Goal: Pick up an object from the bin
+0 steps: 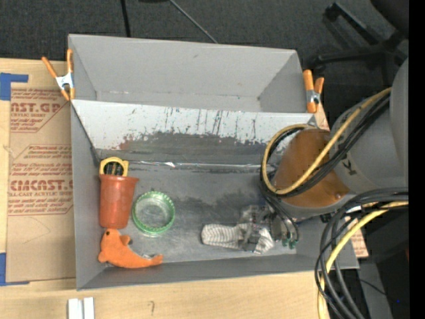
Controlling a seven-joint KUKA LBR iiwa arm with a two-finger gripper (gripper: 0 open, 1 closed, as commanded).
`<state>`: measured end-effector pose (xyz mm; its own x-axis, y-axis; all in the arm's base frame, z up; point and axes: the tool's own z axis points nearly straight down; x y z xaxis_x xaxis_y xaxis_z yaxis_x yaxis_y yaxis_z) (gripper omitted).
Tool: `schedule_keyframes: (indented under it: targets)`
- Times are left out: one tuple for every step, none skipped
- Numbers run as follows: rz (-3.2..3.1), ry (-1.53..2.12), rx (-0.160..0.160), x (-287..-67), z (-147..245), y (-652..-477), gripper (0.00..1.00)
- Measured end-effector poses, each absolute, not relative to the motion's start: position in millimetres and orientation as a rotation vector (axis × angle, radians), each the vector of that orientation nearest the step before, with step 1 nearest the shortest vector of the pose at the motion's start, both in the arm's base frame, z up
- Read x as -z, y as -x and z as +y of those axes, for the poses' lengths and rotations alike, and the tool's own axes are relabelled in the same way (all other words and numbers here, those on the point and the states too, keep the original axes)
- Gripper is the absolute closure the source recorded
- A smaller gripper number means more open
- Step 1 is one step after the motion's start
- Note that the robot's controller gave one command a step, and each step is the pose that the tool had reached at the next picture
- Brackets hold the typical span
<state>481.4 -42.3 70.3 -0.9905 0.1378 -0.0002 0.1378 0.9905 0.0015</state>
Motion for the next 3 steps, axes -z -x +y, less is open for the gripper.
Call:
schedule_keyframes:
  targets:
    - [3.143,-0.218,-0.002,-81,-42,-478.6,1.00]
    - [3.143,-0.218,-0.002,-103,-42,-478.5,1.00]
    - [3.134,-0.216,-0.001,-133,-42,-478.8,1.00]
